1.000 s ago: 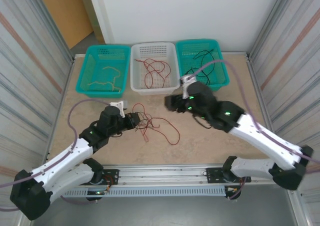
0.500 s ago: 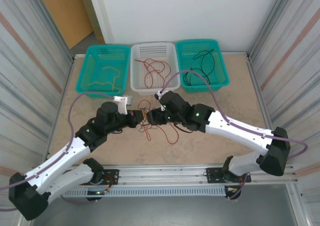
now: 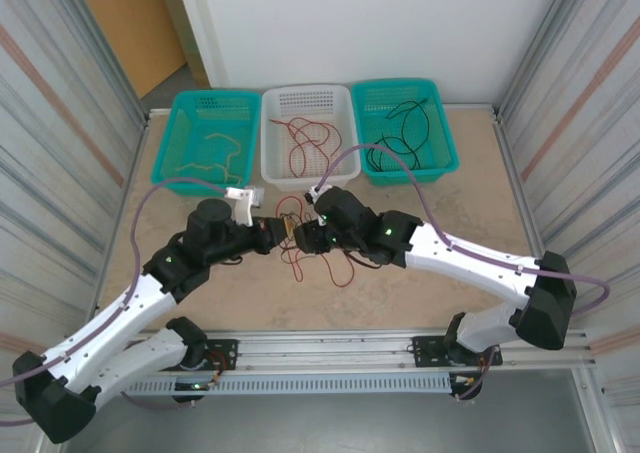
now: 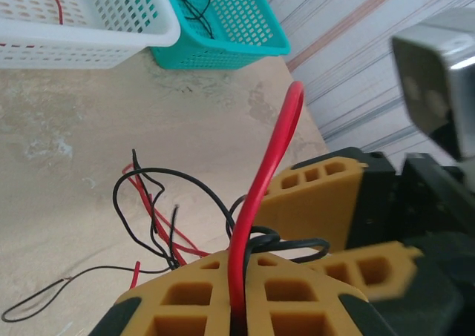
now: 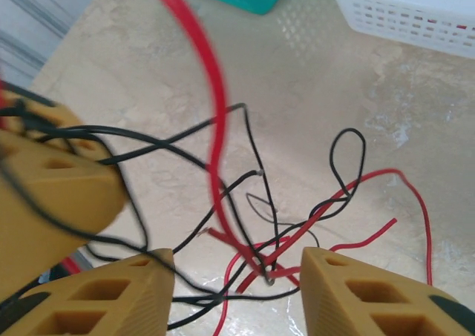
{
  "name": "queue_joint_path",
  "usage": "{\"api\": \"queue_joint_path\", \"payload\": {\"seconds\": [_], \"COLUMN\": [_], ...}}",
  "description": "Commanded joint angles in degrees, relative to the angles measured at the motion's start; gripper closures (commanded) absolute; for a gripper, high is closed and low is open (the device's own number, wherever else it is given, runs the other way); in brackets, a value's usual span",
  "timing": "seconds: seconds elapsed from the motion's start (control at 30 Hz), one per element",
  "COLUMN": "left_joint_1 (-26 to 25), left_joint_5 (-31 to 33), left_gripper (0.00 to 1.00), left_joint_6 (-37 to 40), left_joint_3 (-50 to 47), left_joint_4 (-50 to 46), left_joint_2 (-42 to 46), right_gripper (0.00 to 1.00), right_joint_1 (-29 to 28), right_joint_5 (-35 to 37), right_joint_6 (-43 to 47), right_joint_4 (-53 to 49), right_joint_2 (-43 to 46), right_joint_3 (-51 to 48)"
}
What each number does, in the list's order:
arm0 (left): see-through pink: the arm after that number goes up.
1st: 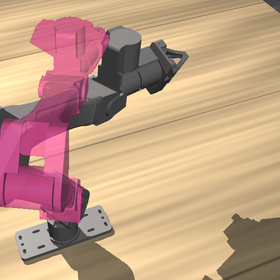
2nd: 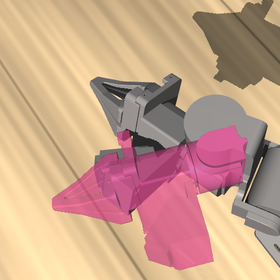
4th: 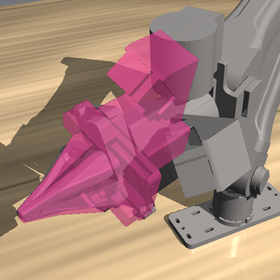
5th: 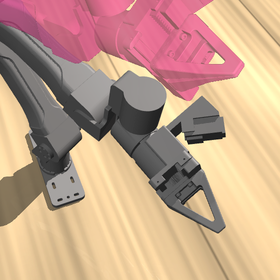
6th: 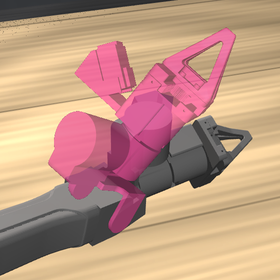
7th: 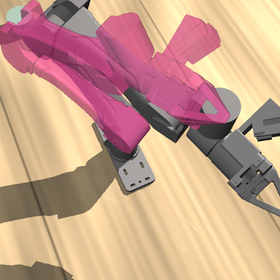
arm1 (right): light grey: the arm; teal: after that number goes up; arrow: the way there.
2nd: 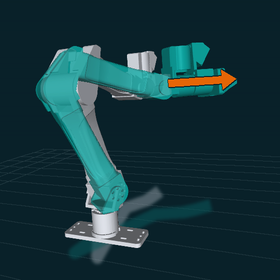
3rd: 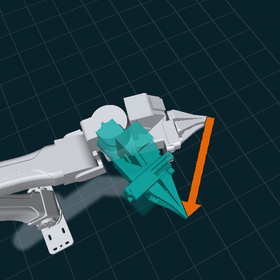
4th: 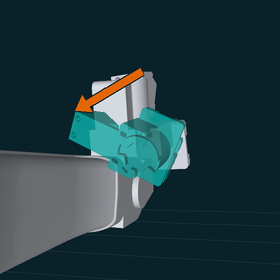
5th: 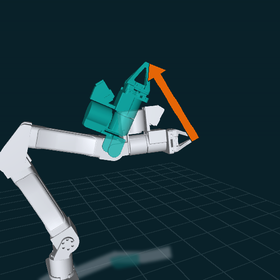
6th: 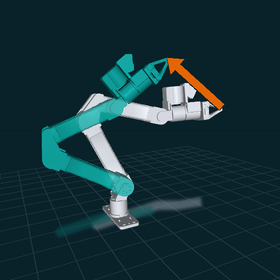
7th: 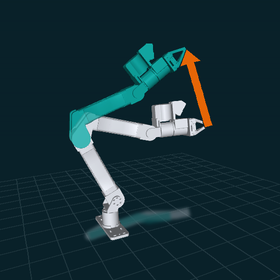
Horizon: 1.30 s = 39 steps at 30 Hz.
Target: Untangle the cables
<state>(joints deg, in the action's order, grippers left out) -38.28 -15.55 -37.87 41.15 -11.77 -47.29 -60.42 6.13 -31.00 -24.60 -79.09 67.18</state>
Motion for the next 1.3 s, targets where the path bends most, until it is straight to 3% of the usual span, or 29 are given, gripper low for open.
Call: {"api": "queue_joint_path", "payload": {"seconds": [0.0, 0.1, 0.2, 0.4, 0.6, 0.7, 0.83, 1.03, 1.27], "left_joint_1": [-0.21, -0.18, -0.19, -0.20, -0.19, -0.13, -0.13, 0.09, 0.15], "left_joint_5": [-1.33, -1.23, -0.51, 3.81, 3.72, 4.25, 3.59, -1.50, -0.59], "left_gripper": [0.89, 0.89, 0.88, 0.67, 0.45, 0.46, 0.65, 0.43, 0.48], "left_joint_6": [1.31, 1.22, 1.28, 1.00, -0.20, 0.09, 1.09, 3.91, 10.91], "left_joint_3": [1.73, 1.55, 1.57, 0.68, -1.57, -1.92, -2.42, -0.82, 5.96], "left_joint_4": [-0.63, -0.58, -1.10, -3.83, -1.70, -1.93, -1.66, -2.69, -11.96], "left_joint_2": [1.23, 1.22, 1.11, 0.64, -0.40, 0.07, 1.46, 5.43, 7.21], "right_gripper": [0.55, 0.62, 0.82, 1.00, 1.00, 1.00, 1.00, 1.00, 1.00], "right_joint_1": [0.26, 0.37, 0.24, -0.80, -0.92, -1.09, -1.17, -1.11, -1.18], "right_joint_5": [0.11, 0.95, 2.21, 6.05, 6.44, 6.56, 6.35, 7.59, 6.35], "right_joint_6": [0.42, 0.42, 0.33, 1.37, 2.02, 1.91, 1.57, 1.56, 1.65], "right_joint_4": [1.31, 1.17, 0.92, -1.02, -2.62, -3.00, -1.98, -2.82, -3.00], "right_joint_2": [-1.04, -1.44, -0.90, 3.06, 5.44, 6.07, 7.08, 6.56, 7.08], "right_joint_3": [-0.12, -0.22, -0.29, 0.10, 0.04, -0.47, -1.60, -1.63, -1.74]}}
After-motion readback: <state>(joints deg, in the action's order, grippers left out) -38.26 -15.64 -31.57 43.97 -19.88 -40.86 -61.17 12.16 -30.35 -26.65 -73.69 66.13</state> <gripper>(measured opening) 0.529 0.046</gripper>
